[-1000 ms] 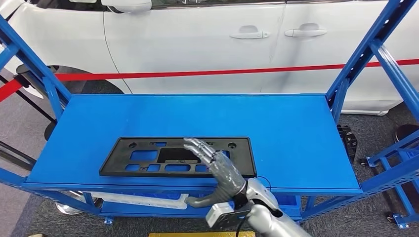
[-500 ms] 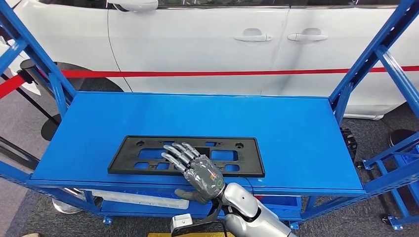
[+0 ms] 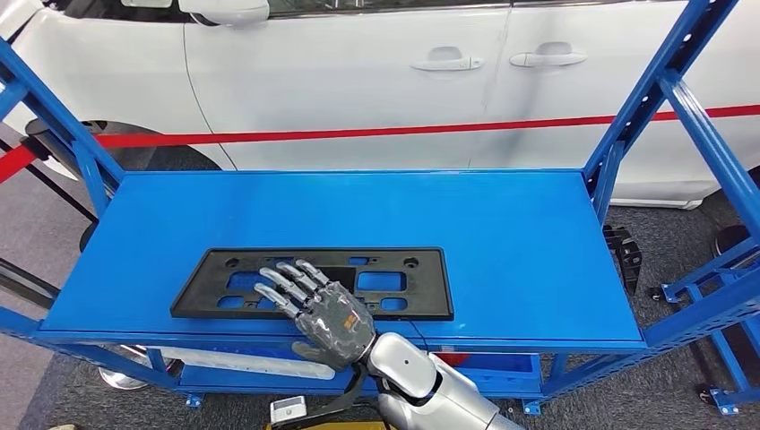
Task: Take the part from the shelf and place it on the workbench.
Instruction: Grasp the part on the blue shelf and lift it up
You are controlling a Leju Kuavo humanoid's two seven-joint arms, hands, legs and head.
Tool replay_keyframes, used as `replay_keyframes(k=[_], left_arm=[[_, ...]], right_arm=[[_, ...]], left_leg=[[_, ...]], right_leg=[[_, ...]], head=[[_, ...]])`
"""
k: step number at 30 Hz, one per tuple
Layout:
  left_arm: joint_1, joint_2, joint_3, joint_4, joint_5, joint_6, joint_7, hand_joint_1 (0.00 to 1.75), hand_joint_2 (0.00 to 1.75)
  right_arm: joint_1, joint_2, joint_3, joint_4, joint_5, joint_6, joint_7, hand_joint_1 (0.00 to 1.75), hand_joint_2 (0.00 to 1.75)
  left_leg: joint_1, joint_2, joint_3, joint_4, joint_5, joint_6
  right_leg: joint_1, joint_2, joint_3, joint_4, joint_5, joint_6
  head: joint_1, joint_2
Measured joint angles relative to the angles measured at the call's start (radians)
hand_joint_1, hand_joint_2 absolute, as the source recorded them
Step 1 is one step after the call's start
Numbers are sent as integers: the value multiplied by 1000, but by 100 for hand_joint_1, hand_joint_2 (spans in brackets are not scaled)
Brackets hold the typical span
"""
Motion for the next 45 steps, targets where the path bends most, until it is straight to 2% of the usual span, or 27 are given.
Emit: replay_keyframes(k=[1,2,4,6,8,10,11,13,15,16,17,18,19,21,22,26,28,30,31,32,33,35,37,40,42,43,45], left_arm=[[1,0,0,0,0,0,0,0,0],[1,1,0,0,-1,0,0,0,0],[1,3,1,0,-4,1,0,0,0],[-1,5,2,0,-6,2,1,0,0],[-1,5,4,0,-7,2,1,0,0],[0,5,6,0,-8,2,1,0,0],[0,5,7,0,-9,2,1,0,0],[0,5,8,0,-13,2,0,0,0],[-1,5,9,0,-16,3,-2,0,0],[0,5,9,0,-16,3,-2,0,0],[0,5,9,0,-17,3,-2,0,0],[0,5,10,0,-17,2,-2,0,0],[0,5,10,0,-18,2,-2,0,0],[0,4,11,0,-23,1,-2,0,0],[-1,4,11,0,-25,1,-3,0,0],[-2,5,15,0,-30,0,-6,0,0],[-2,6,16,0,-34,-2,-7,0,0],[-1,6,16,0,-39,-4,-8,0,0],[-1,6,16,0,-42,-5,-8,0,0],[0,7,16,0,-46,-6,-8,0,0],[0,7,16,0,-49,-7,-8,0,0],[-1,9,16,0,-55,-8,-9,0,0],[-4,10,16,0,-60,-10,-9,0,0],[-4,10,16,0,-66,-12,-9,0,0],[-4,11,16,0,-70,-15,-9,0,0],[-5,11,16,0,-70,-17,-9,0,0],[-7,11,16,0,-74,-18,-9,0,0]], right_arm=[[0,6,6,6,8,0,5,0,175],[0,11,11,12,15,0,9,0,175],[-4,24,20,21,29,-2,16,0,175],[-11,38,29,28,51,-4,26,0,175],[-18,54,43,36,74,-5,41,0,175],[-24,68,55,45,91,-6,52,0,175],[-29,74,61,49,99,-6,59,0,175],[-40,84,70,60,114,-9,77,0,175],[-47,90,77,74,123,-12,91,0,175],[-48,92,80,81,126,-13,95,0,175],[-49,93,81,86,128,-14,98,0,175],[-51,96,83,90,130,-15,102,0,175],[-54,99,84,94,133,-16,106,0,175],[-65,107,86,101,141,-18,117,0,175],[-70,112,86,105,144,-18,123,0,175],[-83,127,87,121,166,-15,147,0,175],[-91,137,87,130,181,-10,161,0,175],[-94,143,87,142,197,-5,175,0,175],[-94,144,87,150,205,-3,183,0,175],[-94,144,87,159,214,-2,190,0,175],[-95,145,87,167,223,-1,198,0,175],[-98,150,87,182,240,0,214,0,175],[-104,155,87,193,254,0,226,0,175],[-112,159,87,214,274,3,243,0,175],[-120,162,86,230,288,6,258,0,175],[-124,163,86,239,293,7,263,0,175],[-130,163,85,259,300,11,274,0,175]], left_leg=[[0,0,-14,30,-3,0],[0,0,-10,21,14,2],[-2,0,47,-101,83,11],[-7,0,102,-221,125,23],[-13,-1,115,-253,128,30],[-9,0,117,-261,135,40],[-6,0,119,-266,139,46],[-3,2,120,-272,143,54],[-4,2,119,-272,144,56],[-4,2,119,-271,144,56],[-4,2,119,-270,143,56],[-4,1,119,-269,142,55],[-3,1,120,-267,141,53],[-7,0,118,-260,136,45],[-8,0,116,-257,134,39],[-4,0,111,-247,123,16],[-1,1,77,-169,75,7],[0,1,16,-35,13,0],[1,1,-6,11,1,-2],[1,1,-14,25,6,-3],[1,1,-1,-3,32,-2],[0,1,63,-137,99,2],[-3,0,110,-237,130,12],[-6,-1,115,-257,133,31],[-2,1,117,-264,139,44],[0,2,118,-267,141,50],[-2,2,117,-267,142,56]], right_leg=[[2,0,0,0,0,-1],[4,0,1,0,-1,-1],[6,1,5,0,-1,-1],[10,2,4,2,-2,3],[11,2,0,2,0,11],[10,3,-1,4,-2,22],[10,2,-6,16,-13,28],[7,2,-43,100,-65,36],[3,2,-104,229,-122,42],[1,2,-123,269,-130,44],[0,1,-125,271,-119,44],[-1,1,-107,235,-91,43],[-2,1,-74,169,-55,41],[0,1,-15,47,-11,33],[2,1,-1,15,-4,29],[4,2,2,-2,1,9],[1,1,4,-9,5,0],[2,0,3,-8,5,-4],[3,-1,3,-8,4,-4],[4,0,3,-7,4,-4],[4,0,3,-6,4,-4],[4,2,5,-4,2,0],[8,3,3,-1,1,7],[9,2,0,-1,2,23],[8,2,-11,27,-20,33],[7,2,-30,70,-46,38],[4,2,-90,197,-109,42]], head=[[0,0],[0,0],[0,0],[0,0],[1,0],[1,0],[1,0],[2,0],[2,0],[2,0],[2,0],[2,0],[2,0],[2,0],[2,0],[1,0],[0,0],[-1,0],[-1,0],[-1,0],[-1,0],[-1,0],[-1,0],[0,0],[1,0],[1,0],[1,0]])
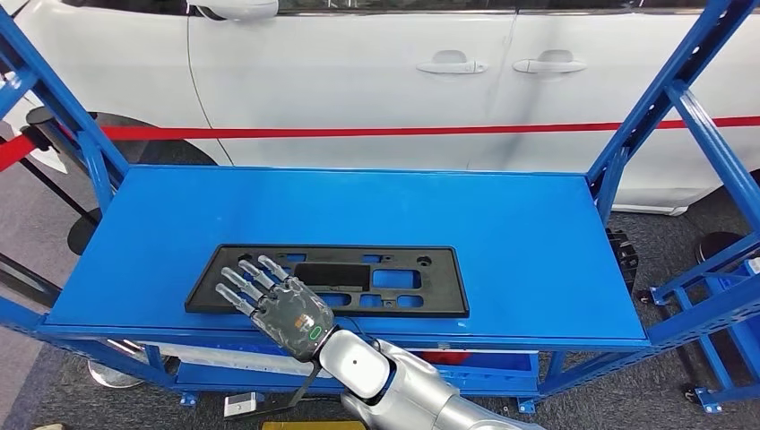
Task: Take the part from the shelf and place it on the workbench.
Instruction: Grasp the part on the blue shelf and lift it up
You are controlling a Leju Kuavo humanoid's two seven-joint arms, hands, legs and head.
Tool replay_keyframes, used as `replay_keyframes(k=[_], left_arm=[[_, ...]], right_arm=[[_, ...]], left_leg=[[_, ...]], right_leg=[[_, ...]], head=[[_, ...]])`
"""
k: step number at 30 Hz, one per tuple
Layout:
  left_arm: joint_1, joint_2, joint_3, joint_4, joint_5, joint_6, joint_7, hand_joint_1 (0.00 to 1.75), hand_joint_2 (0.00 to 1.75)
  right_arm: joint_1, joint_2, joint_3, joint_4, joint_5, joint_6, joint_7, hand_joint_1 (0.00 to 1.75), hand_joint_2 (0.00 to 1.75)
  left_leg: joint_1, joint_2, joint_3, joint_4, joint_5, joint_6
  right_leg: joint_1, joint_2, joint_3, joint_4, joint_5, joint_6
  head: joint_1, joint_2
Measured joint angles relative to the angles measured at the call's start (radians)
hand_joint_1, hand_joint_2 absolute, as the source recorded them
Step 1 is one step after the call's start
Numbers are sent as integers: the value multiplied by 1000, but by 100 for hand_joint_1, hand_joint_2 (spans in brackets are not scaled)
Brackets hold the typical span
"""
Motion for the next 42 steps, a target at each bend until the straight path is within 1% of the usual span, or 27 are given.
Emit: replay_keyframes(k=[1,2,3,5,7,10,12,13,15,16,17,18,19,20,22,23,24,27,29,31,32,33,34,36,37,39,42], left_arm=[[0,0,0,0,-2,0,0,0,0],[0,1,0,0,-5,0,0,0,0],[0,1,0,0,-7,-1,1,0,0],[0,1,0,0,-9,-2,1,0,0],[-1,0,0,0,-12,-2,1,0,0],[-3,0,0,0,-13,-3,3,0,0],[-3,2,0,0,-15,-3,4,0,0],[-4,2,0,0,-16,-3,4,0,0],[-4,3,0,0,-18,-3,5,0,0],[-4,3,0,0,-20,-3,5,0,0],[-3,3,1,0,-23,-3,5,0,0],[-2,4,1,0,-25,-3,5,0,0],[-2,4,1,0,-27,-3,5,0,0],[-3,5,2,0,-28,-3,5,0,0],[-6,6,3,0,-33,-4,5,0,0],[-7,6,5,0,-35,-5,5,0,0],[-7,6,6,0,-37,-5,5,0,0],[-6,6,9,0,-44,-6,5,0,0],[-7,6,10,0,-46,-7,5,0,0],[-8,7,10,0,-47,-9,5,0,0],[-7,7,11,0,-47,-9,5,0,0],[-7,7,11,0,-47,-10,4,0,0],[-7,7,12,0,-47,-12,3,0,0],[-7,7,14,0,-47,-16,1,0,0],[-8,6,15,0,-48,-19,-1,0,0],[-8,6,16,0,-48,-22,-2,0,0],[-8,7,17,0,-50,-26,-6,0,0]], right_arm=[[-1,0,-1,12,4,3,6,0,175],[-3,0,-2,25,7,5,11,0,175],[-5,1,-4,37,9,6,17,0,175],[-17,5,-8,57,13,7,24,0,175],[-31,11,-12,76,13,9,27,0,175],[-41,16,-19,101,14,13,33,0,175],[-46,21,-23,117,14,12,41,0,175],[-49,24,-25,124,15,11,43,0,175],[-53,29,-29,140,18,9,46,0,175],[-53,30,-31,149,21,8,48,0,175],[-53,30,-33,158,26,7,52,0,175],[-53,30,-34,165,31,6,58,0,175],[-53,30,-36,171,39,5,66,0,175],[-54,31,-38,175,46,5,74,13,175],[-57,32,-45,182,62,4,91,94,175],[-58,32,-49,186,69,4,98,136,175],[-60,32,-52,189,76,4,106,165,175],[-62,32,-66,197,90,4,126,168,175],[-63,31,-77,201,94,4,134,168,175],[-62,27,-85,206,95,4,136,167,175],[-62,25,-89,209,96,4,136,166,175],[-61,23,-92,211,96,4,136,166,175],[-61,21,-96,213,96,4,136,164,175],[-63,20,-105,215,96,3,139,163,175],[-64,20,-110,215,97,2,142,163,175],[-66,20,-117,215,100,0,148,164,175],[-67,19,-126,215,102,0,152,164,175]], left_leg=[[-1,0,0,0,0,1],[-1,0,0,1,0,1],[-2,-1,0,2,-1,1],[-2,-2,2,4,-3,-2],[-5,-3,-1,8,-6,-10],[-6,-3,-3,7,-6,-27],[-4,-2,-10,27,-23,-38],[-3,-2,-26,64,-47,-43],[2,-2,-84,189,-108,-52],[4,-2,-113,250,-128,-56],[5,-2,-130,281,-131,-59],[6,-1,-129,275,-116,-60],[7,-1,-110,231,-84,-61],[8,-1,-78,161,-46,-60],[6,-1,-22,44,-5,-52],[3,-2,-11,17,-1,-46],[0,-3,-9,13,-4,-40],[3,-2,-9,5,4,-19],[6,0,-8,0,8,-7],[4,1,-10,0,8,-3],[3,0,-11,1,8,-2],[3,0,-11,1,8,-2],[2,-1,-10,2,7,-3],[0,-2,-10,6,5,-7],[-2,-3,-11,8,3,-10],[-5,-3,-14,10,2,-20],[-2,-3,-16,18,-7,-37]], right_leg=[[-1,0,-27,55,-18,1],[-2,0,-40,81,-18,1],[-2,0,-34,67,2,0],[0,0,26,-59,71,-9],[4,-1,79,-172,109,-18],[7,0,89,-201,113,-27],[3,-1,92,-210,118,-37],[0,-1,94,-214,120,-41],[-1,-3,95,-215,121,-45],[0,-3,95,-215,121,-46],[0,-3,95,-214,120,-46],[0,-2,95,-213,120,-46],[0,-2,96,-212,118,-44],[0,-1,97,-210,117,-42],[3,0,96,-205,113,-34],[4,0,94,-204,113,-29],[5,0,92,-203,114,-24],[3,0,85,-187,101,-8],[1,0,47,-102,49,-1],[-1,0,-18,30,-10,2],[-1,0,-39,72,-19,3],[-1,0,-43,78,-9,2],[-1,0,-26,44,18,-1],[1,0,40,-90,83,-10],[3,-1,67,-147,102,-15],[6,-1,87,-196,110,-20],[3,-1,91,-207,116,-32]], head=[[0,0],[0,0],[0,0],[0,0],[0,0],[-1,0],[-2,0],[-3,0],[-4,0],[-4,0],[-4,0],[-4,0],[-4,0],[-4,0],[-3,0],[-3,0],[-3,0],[-2,0],[-1,0],[-1,0],[-1,0],[-1,0],[-1,0],[-1,0],[-1,0],[-2,0],[-2,0]])
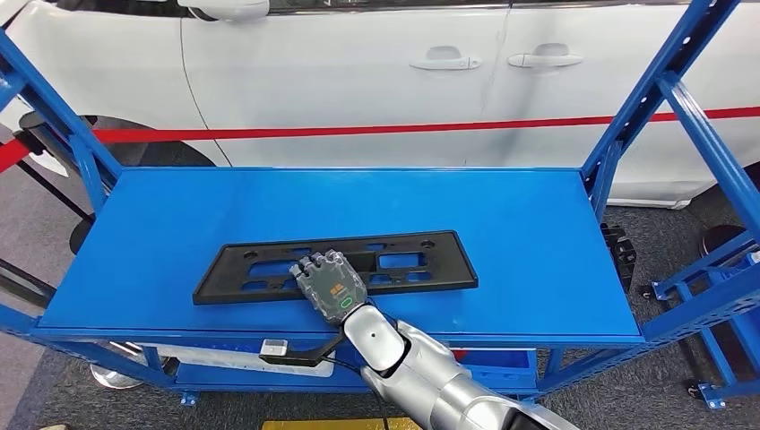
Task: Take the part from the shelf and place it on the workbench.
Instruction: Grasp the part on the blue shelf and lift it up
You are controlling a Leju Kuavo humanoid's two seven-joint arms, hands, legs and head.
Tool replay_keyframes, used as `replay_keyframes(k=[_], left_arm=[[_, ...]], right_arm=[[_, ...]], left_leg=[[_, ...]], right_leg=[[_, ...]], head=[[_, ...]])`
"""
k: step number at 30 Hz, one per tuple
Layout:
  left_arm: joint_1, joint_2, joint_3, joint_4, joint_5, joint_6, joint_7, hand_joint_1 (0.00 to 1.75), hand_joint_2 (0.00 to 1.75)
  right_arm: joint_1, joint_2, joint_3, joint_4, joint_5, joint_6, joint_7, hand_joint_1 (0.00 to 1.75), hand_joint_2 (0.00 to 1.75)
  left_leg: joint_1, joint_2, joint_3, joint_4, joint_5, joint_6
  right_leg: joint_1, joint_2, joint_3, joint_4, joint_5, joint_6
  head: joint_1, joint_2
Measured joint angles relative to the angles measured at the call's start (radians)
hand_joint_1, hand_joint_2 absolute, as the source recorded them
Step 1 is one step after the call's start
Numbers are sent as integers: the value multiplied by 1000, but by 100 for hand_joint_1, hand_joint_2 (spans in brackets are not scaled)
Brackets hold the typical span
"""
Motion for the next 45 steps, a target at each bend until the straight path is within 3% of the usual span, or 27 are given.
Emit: replay_keyframes(k=[2,4,5,6,7,9,11,14,16,19,20,21,22,23,25,27,31,33,35,36,37,39,41,42,45], left_arm=[[0,1,0,0,-3,-9,-9,0,0],[1,1,0,0,-6,-23,-23,0,87],[2,1,0,0,-9,-28,-34,0,131],[3,2,0,0,-10,-32,-48,0,175],[3,2,0,0,-12,-34,-62,0,175],[2,5,0,0,-15,-35,-85,0,175],[0,6,0,0,-16,-35,-93,0,175],[0,8,1,0,-14,-34,-99,0,175],[-1,8,1,0,-13,-31,-110,0,175],[-3,8,3,0,-15,-32,-137,0,175],[-2,9,5,0,-14,-35,-144,0,175],[-2,9,8,0,-11,-40,-149,0,175],[-2,9,12,0,-7,-47,-151,0,175],[-2,9,16,0,-3,-53,-152,0,175],[-1,9,24,0,2,-62,-151,0,175],[-1,8,32,0,2,-64,-142,0,175],[1,10,48,0,2,-74,-116,0,175],[2,12,56,0,2,-82,-110,0,175],[4,12,66,0,3,-85,-116,0,175],[5,12,70,0,4,-84,-122,0,175],[6,12,74,0,5,-83,-129,0,175],[7,13,81,0,7,-79,-142,0,175],[6,15,88,0,8,-72,-154,0,175],[5,16,91,0,8,-69,-160,0,175],[8,16,99,0,6,-62,-174,0,175]], right_arm=[[0,0,-6,0,1,0,1,163,175],[1,-2,-11,0,1,0,0,162,175],[3,-3,-13,1,1,-1,0,162,175],[4,-4,-15,1,1,-2,-2,163,175],[4,-5,-18,1,1,-4,-3,164,175],[4,-6,-26,2,1,-8,-5,164,175],[2,-6,-34,2,1,-8,-9,164,175],[0,-5,-46,2,-8,-7,-22,164,175],[-2,-5,-59,2,-30,-9,-40,164,175],[0,-6,-88,2,-95,-12,-95,164,175],[4,-7,-100,1,-132,-12,-126,164,175],[8,-9,-113,-2,-178,-12,-167,164,175],[13,-11,-130,-11,-238,-10,-220,164,175],[18,-14,-148,-26,-302,-8,-278,164,175],[23,-23,-189,-78,-429,2,-393,164,175],[30,-37,-228,-160,-550,20,-484,164,175],[69,-86,-294,-365,-810,83,-630,164,175],[103,-115,-323,-489,-980,143,-711,164,175],[146,-147,-349,-612,-1148,218,-776,164,175],[168,-162,-359,-668,-1220,255,-796,164,175],[188,-176,-367,-721,-1283,288,-812,164,175],[215,-199,-378,-824,-1385,344,-828,164,175],[229,-216,-387,-921,-1471,402,-832,164,175],[235,-224,-392,-965,-1511,432,-833,164,175],[256,-249,-403,-1091,-1609,516,-833,164,175]], left_leg=[[3,0,-30,69,-44,-10],[5,1,-90,201,-105,-18],[7,1,-114,251,-119,-21],[8,1,-124,269,-115,-24],[9,1,-113,245,-91,-25],[10,2,-51,115,-24,-23],[7,2,-3,12,8,-13],[3,0,3,-7,9,7],[7,2,6,-14,14,21],[7,3,5,-17,18,33],[7,4,4,-17,18,33],[6,3,4,-16,18,34],[6,3,4,-15,17,33],[6,3,5,-14,16,32],[5,3,6,-9,12,25],[3,3,7,-6,9,15],[7,4,8,7,-7,-8],[10,4,-27,95,-65,-15],[11,4,-83,225,-129,-20],[11,4,-98,263,-139,-21],[11,4,-97,264,-129,-21],[11,4,-41,156,-63,-14],[5,4,20,31,-18,-2],[2,4,33,0,-12,3],[-1,4,35,-18,-10,17]], right_leg=[[-5,-2,4,-8,4,-9],[-4,-3,4,-8,4,-12],[-4,-3,4,-7,3,-13],[-3,-2,4,-6,3,-13],[-4,-2,4,-5,2,-12],[-4,-1,7,-2,-1,-7],[-1,0,4,3,-4,1],[0,0,0,4,-3,16],[-1,0,-10,30,-23,26],[-5,0,-89,196,-110,34],[-6,0,-117,253,-129,35],[-6,0,-131,282,-131,35],[-6,-1,-127,271,-113,34],[-6,-1,-103,223,-81,32],[-3,0,-34,86,-22,24],[2,0,2,13,-4,16],[2,0,11,-5,1,-3],[-3,-1,13,-11,6,-11],[-2,-1,9,-10,7,-13],[-2,-2,8,-10,7,-13],[-1,-1,6,-8,7,-13],[-1,-1,6,-5,6,-11],[2,-1,3,0,4,-5],[2,-1,0,1,5,0],[0,-3,-6,2,6,16]], head=[[-1,0],[-2,0],[-2,0],[-2,0],[-2,0],[-2,0],[-2,0],[-1,0],[0,0],[0,0],[0,0],[0,0],[0,0],[0,0],[0,0],[0,0],[-1,0],[-2,0],[-3,0],[-3,0],[-3,0],[-3,0],[-3,0],[-2,0],[-2,0]])
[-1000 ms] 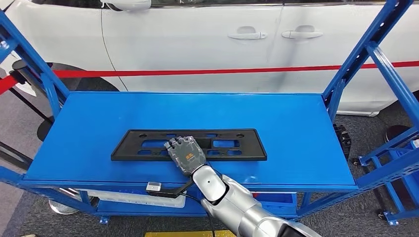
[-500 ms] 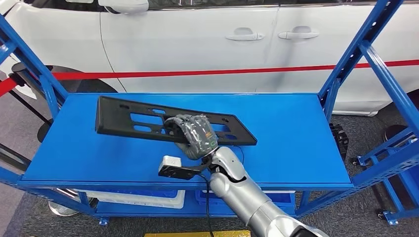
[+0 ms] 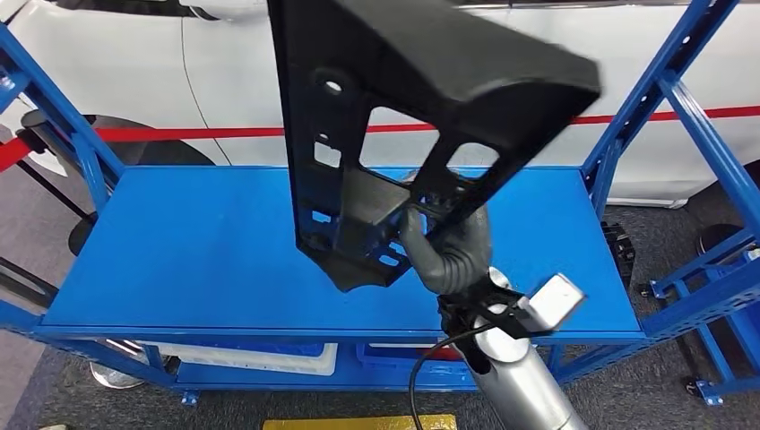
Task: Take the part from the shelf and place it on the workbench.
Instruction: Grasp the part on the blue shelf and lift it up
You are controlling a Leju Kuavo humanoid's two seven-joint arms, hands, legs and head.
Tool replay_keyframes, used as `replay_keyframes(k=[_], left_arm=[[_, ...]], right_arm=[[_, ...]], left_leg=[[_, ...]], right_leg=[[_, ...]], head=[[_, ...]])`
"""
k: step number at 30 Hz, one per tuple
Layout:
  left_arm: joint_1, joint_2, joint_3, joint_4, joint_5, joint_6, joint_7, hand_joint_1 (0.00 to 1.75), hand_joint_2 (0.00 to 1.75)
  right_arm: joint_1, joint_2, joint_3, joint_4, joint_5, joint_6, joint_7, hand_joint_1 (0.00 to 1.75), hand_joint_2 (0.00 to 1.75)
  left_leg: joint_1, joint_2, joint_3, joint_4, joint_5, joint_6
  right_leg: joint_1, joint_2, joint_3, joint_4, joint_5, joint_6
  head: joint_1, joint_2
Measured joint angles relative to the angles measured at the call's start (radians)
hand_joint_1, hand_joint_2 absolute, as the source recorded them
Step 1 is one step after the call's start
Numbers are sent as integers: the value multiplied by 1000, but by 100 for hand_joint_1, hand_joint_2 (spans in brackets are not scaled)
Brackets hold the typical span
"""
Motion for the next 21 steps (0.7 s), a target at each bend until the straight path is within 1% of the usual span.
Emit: replay_keyframes(k=[1,2,3,5,6,7,8,9,10,11,12,13,14,15,16,17,18,20,21], left_arm=[[1,0,2,0,-1,2,-4,0,175],[1,-1,3,0,-2,5,-6,0,175],[1,-1,4,0,-3,7,-8,0,175],[0,-1,8,0,-4,12,-6,0,175],[0,-1,10,0,-4,12,-5,0,175],[0,-1,13,0,-4,13,-2,0,175],[0,-1,15,0,-5,14,1,0,175],[-1,-1,16,0,-7,14,5,0,175],[-1,-1,17,0,-9,14,9,0,175],[-2,-1,18,0,-11,15,14,0,175],[-3,-1,19,0,-12,15,18,0,175],[-5,-1,20,0,-14,15,21,0,175],[-6,-1,21,0,-14,16,25,0,175],[-7,-1,22,0,-14,16,29,0,175],[-7,-1,24,0,-14,18,32,0,175],[-7,-2,25,0,-14,19,34,0,175],[-7,-2,26,0,-14,21,37,0,175],[-7,-3,27,0,-14,23,40,0,175],[-8,-3,28,0,-14,25,43,0,175]], right_arm=[[6,-9,-2,-39,-25,26,0,164,175],[11,-19,-3,-76,-44,50,0,164,175],[15,-31,-3,-111,-58,70,1,164,175],[24,-55,-2,-167,-70,94,4,164,175],[28,-67,-1,-189,-73,102,8,164,175],[31,-78,-1,-209,-74,109,12,164,175],[31,-89,0,-228,-75,115,18,164,175],[29,-99,1,-245,-75,119,25,164,175],[24,-109,2,-260,-75,122,34,164,175],[18,-118,4,-273,-76,124,41,164,175],[12,-128,5,-281,-78,126,49,164,175],[8,-137,7,-286,-81,129,55,164,175],[4,-145,7,-289,-84,133,60,164,175],[0,-153,8,-290,-87,137,63,164,175],[-5,-158,10,-290,-89,140,65,164,175],[-11,-163,13,-290,-90,141,65,164,175],[-16,-168,15,-290,-90,142,66,164,175],[-24,-178,20,-288,-91,142,70,164,175],[-27,-186,22,-286,-91,142,72,164,175]], left_leg=[[2,1,2,-6,4,6],[5,1,4,-11,7,13],[7,2,6,-15,10,18],[6,2,5,-14,10,23],[6,2,4,-13,9,23],[6,2,4,-11,8,22],[6,1,4,-8,6,21],[7,1,4,-4,4,18],[7,0,3,2,1,13],[5,-2,0,10,-3,8],[4,-3,-4,16,-5,2],[2,-3,-8,20,-6,-4],[2,-4,-11,21,-5,-10],[4,-4,-12,21,-6,-15],[5,-4,-15,25,-13,-21],[6,-3,-22,43,-31,-25],[7,-3,-35,77,-62,-28],[7,-2,-73,189,-137,-31],[8,-2,-89,240,-163,-30]], right_leg=[[-1,0,-3,9,-8,5],[-1,1,-15,36,-27,10],[-3,2,-36,83,-56,14],[-7,2,-99,212,-115,20],[-9,2,-124,260,-128,24],[-12,1,-133,275,-122,26],[-16,1,-122,250,-98,28],[-19,1,-95,193,-63,29],[-22,1,-62,126,-34,29],[-22,2,-36,71,-13,27],[-21,3,-22,39,-4,24],[-18,4,-19,28,-4,19],[-16,4,-23,28,-1,13],[-16,4,-25,27,2,6],[-16,3,-27,25,5,-2],[-17,2,-30,22,10,-9],[-18,1,-33,19,14,-15],[-14,-2,-43,19,23,-23],[-12,-3,-50,20,28,-25]], head=[[0,0],[1,0],[2,0],[3,0],[3,0],[3,0],[3,0],[2,0],[3,0],[2,0],[2,0],[2,0],[1,0],[2,0],[1,0],[1,0],[1,0],[1,0],[1,0]])
